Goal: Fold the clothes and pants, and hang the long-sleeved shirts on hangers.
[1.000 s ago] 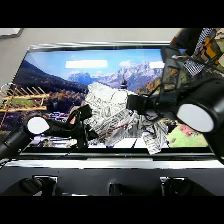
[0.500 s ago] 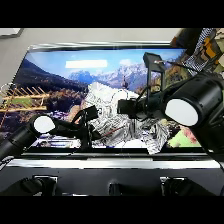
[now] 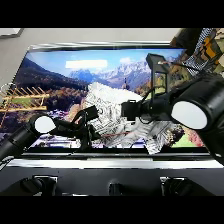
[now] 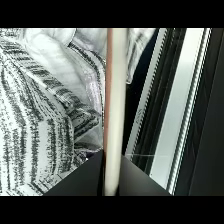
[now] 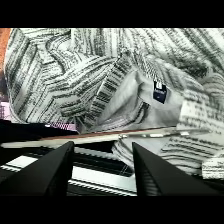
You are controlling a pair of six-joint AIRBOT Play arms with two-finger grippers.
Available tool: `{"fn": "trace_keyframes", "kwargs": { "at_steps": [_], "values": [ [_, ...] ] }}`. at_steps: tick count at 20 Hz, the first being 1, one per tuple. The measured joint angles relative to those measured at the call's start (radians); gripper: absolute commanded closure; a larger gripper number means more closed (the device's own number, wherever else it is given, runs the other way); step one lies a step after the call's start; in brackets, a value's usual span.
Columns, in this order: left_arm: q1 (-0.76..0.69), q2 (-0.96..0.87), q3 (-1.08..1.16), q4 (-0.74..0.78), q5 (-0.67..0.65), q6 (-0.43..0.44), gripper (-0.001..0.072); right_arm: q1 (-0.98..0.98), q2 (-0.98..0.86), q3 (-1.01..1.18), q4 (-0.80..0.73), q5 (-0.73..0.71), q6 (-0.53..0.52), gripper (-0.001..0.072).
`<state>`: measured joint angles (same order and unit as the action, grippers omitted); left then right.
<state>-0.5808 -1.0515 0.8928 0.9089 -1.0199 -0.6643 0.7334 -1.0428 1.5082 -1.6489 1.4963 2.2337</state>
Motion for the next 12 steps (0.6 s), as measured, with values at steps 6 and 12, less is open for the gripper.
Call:
{"fn": "trace_keyframes", "kwargs": {
  "at_steps": [6,12],
  "values": [
    [0.0,0.0,0.0,-0.002,0.046,-0.001,0.0683,0.0,0.079,0.0,-0.128,0.052,0.003,0.0088],
    [0.0,0.0,0.0,-0.004,0.061,-0.001,0.0682,-0.212,0.209,-0.003,-0.386,0.168,-0.008,0.0084]
  ]
}}
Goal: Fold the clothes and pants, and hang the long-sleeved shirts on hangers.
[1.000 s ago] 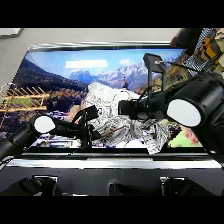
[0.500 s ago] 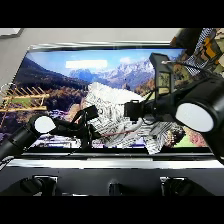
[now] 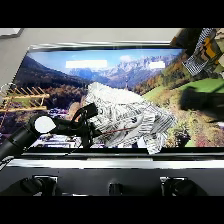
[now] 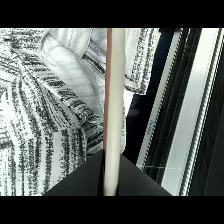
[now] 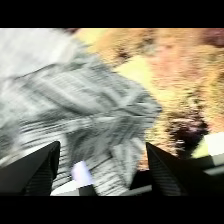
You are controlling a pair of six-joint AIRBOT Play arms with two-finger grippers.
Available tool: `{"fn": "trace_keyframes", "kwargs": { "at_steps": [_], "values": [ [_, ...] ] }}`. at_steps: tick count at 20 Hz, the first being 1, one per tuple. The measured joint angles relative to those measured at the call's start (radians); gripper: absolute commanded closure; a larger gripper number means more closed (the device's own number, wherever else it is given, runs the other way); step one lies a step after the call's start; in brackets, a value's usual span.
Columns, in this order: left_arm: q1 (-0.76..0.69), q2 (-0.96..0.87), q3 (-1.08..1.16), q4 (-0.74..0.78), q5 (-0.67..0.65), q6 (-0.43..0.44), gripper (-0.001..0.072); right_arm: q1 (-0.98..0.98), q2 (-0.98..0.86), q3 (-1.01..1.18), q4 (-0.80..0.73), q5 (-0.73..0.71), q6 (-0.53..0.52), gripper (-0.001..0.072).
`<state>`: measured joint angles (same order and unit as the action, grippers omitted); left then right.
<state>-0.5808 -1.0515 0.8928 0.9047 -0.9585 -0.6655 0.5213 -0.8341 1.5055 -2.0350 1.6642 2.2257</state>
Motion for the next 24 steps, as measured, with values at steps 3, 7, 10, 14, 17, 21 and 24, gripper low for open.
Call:
{"fn": "trace_keyframes", "kwargs": {
  "at_steps": [3,7,10,14,17,21,24],
  "values": [
    [0.0,0.0,0.0,0.0,0.001,0.0,0.0682,-0.32,-0.002,-0.037,0.198,0.036,-0.222,0.0188],
    [0.0,0.0,0.0,0.0,0.002,0.0,0.0682,-0.577,-0.061,-0.106,0.584,0.103,-0.619,0.0172],
    [0.0,0.0,0.0,0.001,0.002,0.0,0.0681,-0.589,-0.113,-0.127,0.729,0.113,-0.993,0.0166],
    [0.0,0.0,0.0,0.001,0.003,0.0,0.0681,-0.529,-0.181,-0.137,0.809,0.037,-1.439,0.0159],
    [0.0,0.0,0.0,0.002,0.003,0.0,0.0681,-0.49,-0.231,-0.139,0.836,-0.02,-1.612,0.0163],
    [0.0,0.0,0.0,0.002,0.003,0.0,0.068,-0.468,-0.308,-0.14,0.921,-0.038,-1.713,0.0165],
    [0.0,0.0,0.0,0.002,0.003,0.0,0.068,-0.463,-0.368,-0.14,0.984,-0.046,-1.767,0.0167]
  ]
}}
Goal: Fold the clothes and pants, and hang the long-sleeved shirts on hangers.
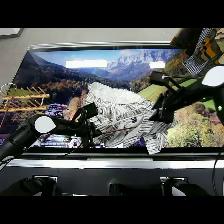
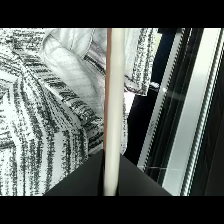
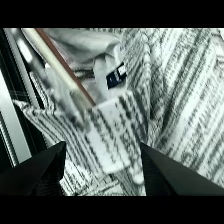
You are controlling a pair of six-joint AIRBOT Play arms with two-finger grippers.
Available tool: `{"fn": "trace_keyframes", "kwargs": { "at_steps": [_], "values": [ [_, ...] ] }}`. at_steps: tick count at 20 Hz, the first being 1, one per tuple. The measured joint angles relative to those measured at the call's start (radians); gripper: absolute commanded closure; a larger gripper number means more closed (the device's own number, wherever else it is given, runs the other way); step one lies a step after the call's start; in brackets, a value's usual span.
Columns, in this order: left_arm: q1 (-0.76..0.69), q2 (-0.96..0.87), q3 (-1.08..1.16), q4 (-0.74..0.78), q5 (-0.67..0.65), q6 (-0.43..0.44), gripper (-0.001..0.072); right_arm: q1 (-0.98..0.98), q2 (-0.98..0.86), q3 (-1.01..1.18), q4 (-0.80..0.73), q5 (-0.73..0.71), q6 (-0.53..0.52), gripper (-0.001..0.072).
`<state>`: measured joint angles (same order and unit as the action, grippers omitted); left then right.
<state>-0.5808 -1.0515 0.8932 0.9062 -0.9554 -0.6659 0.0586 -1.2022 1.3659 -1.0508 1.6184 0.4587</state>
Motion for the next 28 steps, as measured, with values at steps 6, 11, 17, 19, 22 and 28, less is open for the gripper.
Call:
{"fn": "trace_keyframes", "kwargs": {
  "at_steps": [6,11,17,19,22,28],
  "values": [
    [0.0,0.0,0.0,0.002,0.0,0.0,0.0679,0.002,-0.091,0.0,0.057,0.041,-0.055,0.0358],
    [0.0,0.0,0.0,0.007,-0.01,0.003,0.0679,0.002,-0.117,-0.01,0.075,0.089,-0.089,0.0679],
    [0.0,0.0,0.001,-0.007,0.03,-0.008,0.0205,0.005,-0.1,-0.014,0.127,0.11,-0.082,0.0684],
    [0.005,0.002,0.0,0.006,0.016,-0.05,0.0076,0.003,-0.077,-0.014,0.105,0.108,-0.082,0.0684],
    [0.04,0.021,0.0,0.067,0.019,-0.204,-0.001,0.003,-0.034,-0.014,0.062,0.106,-0.083,0.0684],
    [0.273,0.113,-0.026,0.18,0.002,-0.669,-0.0006,0.003,0.029,-0.014,0.008,0.098,-0.062,0.0683]
  ]
}}
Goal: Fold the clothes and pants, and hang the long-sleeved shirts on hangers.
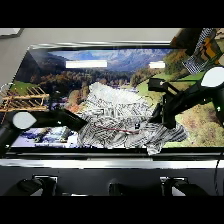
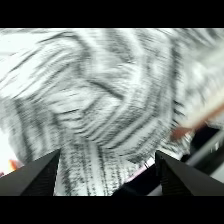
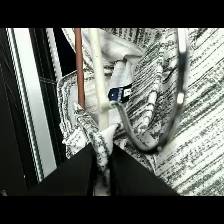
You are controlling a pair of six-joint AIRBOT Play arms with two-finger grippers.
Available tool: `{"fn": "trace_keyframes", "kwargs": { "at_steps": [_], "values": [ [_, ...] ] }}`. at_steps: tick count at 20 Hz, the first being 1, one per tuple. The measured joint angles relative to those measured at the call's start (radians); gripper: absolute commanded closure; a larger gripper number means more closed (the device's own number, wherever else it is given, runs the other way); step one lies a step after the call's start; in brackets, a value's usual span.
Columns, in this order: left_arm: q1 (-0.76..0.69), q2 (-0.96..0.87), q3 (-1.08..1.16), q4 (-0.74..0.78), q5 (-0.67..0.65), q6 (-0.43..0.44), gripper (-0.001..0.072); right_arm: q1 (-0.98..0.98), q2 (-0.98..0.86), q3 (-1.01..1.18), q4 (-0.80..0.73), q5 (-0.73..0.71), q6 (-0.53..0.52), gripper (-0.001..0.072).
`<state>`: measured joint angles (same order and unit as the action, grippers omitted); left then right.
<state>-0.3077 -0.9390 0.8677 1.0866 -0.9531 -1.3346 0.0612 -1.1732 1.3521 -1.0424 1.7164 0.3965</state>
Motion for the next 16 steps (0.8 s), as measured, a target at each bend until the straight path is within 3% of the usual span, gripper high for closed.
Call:
{"fn": "trace_keyframes", "kwargs": {
  "at_steps": [2,3,7,12,16],
  "values": [
    [0.057,0.02,-0.055,-0.058,-0.009,-0.1,0.0004,0.0,0.008,0.0,-0.007,-0.015,0.017,0.0682],
    [0.065,0.026,-0.089,-0.103,-0.01,-0.116,0.0048,0.0,0.01,0.0,-0.009,-0.02,0.021,0.0682],
    [-0.056,0.031,-0.217,-0.238,0.046,-0.11,0.0045,0.0,0.014,0.0,-0.013,-0.038,0.033,0.0682],
    [-0.377,-0.008,-0.289,-0.241,0.364,-0.018,0.004,0.0,0.015,0.0,-0.013,-0.046,0.055,0.0681],
    [-0.524,-0.085,-0.302,-0.194,0.534,0.017,0.004,0.0,0.015,0.0,-0.013,-0.048,0.073,0.0681]
  ]
}}
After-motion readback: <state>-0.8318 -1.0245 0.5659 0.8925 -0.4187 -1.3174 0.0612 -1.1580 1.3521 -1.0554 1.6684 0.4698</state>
